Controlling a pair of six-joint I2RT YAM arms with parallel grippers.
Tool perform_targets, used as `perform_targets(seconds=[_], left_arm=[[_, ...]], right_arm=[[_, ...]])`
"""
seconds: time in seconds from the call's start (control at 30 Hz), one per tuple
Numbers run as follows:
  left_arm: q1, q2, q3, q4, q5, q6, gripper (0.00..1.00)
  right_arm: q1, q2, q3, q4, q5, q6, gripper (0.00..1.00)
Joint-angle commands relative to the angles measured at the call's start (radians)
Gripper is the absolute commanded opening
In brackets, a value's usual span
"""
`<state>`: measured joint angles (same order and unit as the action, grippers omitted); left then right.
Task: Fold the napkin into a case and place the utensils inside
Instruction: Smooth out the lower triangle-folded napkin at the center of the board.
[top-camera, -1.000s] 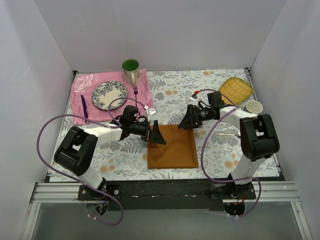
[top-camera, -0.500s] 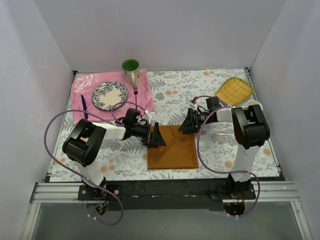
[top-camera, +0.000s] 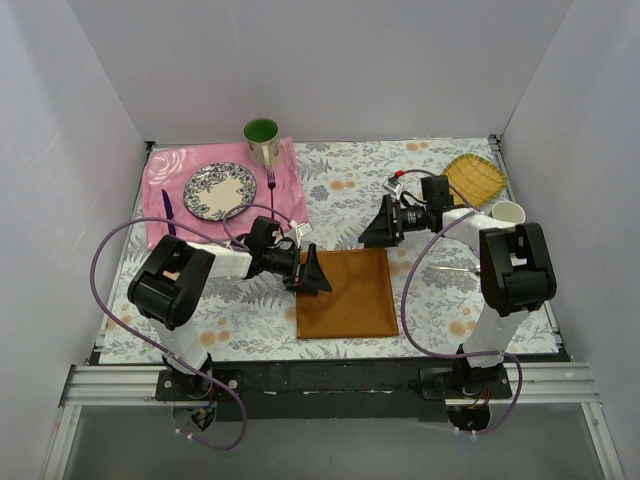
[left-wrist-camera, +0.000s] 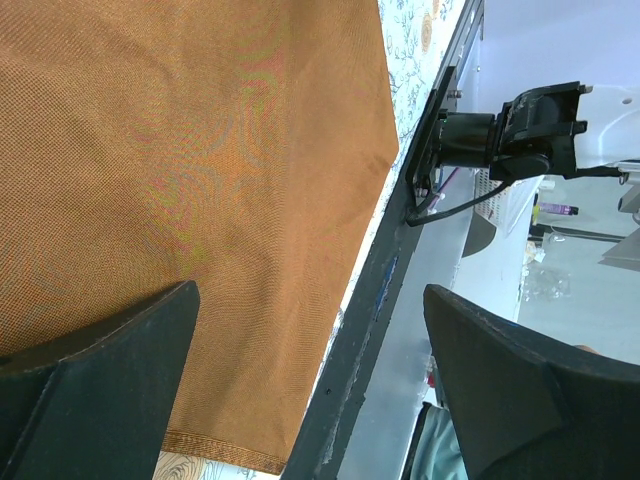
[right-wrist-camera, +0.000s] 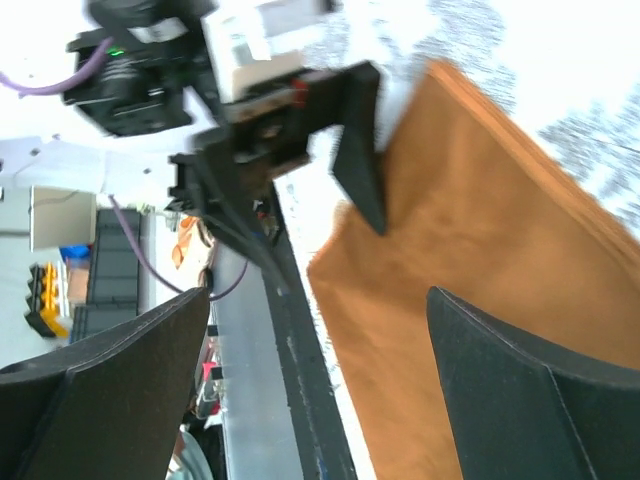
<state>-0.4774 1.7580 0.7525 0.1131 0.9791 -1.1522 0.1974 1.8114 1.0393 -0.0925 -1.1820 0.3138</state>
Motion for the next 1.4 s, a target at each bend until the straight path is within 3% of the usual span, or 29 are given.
perform_targets(seconds=[0.0,0.13,0.33,0.47,0.63,0.77,0.9,1.17,1.27,1.37], left_arm=[[0.000,0.003,-0.008,-0.029,-0.036,0.026,0.96],[0.000,0.005,-0.007,-0.029,-0.033,0.023,0.96],[0.000,0.012,-0.008,-0.032,-0.036,0.025,0.97],[0.000,0.020,-0.013,-0.039,-0.051,0.029,0.96],[0.023,0.055,-0.005,-0.053,-0.059,0.020,0.97],[0.051,0.070,0.016,-0.090,-0.056,0.049,0.96],[0.051,0.034,0.015,-0.092,-0.027,0.085,0.94],[0.048,-0.087,0.022,-0.133,0.000,0.152,0.90],[0.028,-0.143,0.027,-0.154,-0.014,0.175,0.85],[-0.007,-0.160,0.038,-0.207,-0.037,0.210,0.76]], right_arm=[[0.062,-0.058,-0.068,0.255,-0.036,0.257,0.98],[0.088,0.012,-0.102,0.440,-0.042,0.356,0.98],[0.086,0.129,-0.110,0.560,-0.062,0.397,0.98],[0.076,0.198,-0.110,0.513,-0.073,0.305,0.98],[0.063,0.261,-0.061,0.320,-0.065,0.101,0.96],[0.063,0.266,-0.016,0.249,-0.065,0.061,0.91],[0.063,0.189,0.030,0.171,-0.073,0.019,0.81],[0.053,0.103,0.232,-0.381,0.022,-0.353,0.57],[0.050,0.097,0.213,-0.435,0.047,-0.390,0.44],[0.053,0.060,0.104,-0.385,0.059,-0.345,0.36]])
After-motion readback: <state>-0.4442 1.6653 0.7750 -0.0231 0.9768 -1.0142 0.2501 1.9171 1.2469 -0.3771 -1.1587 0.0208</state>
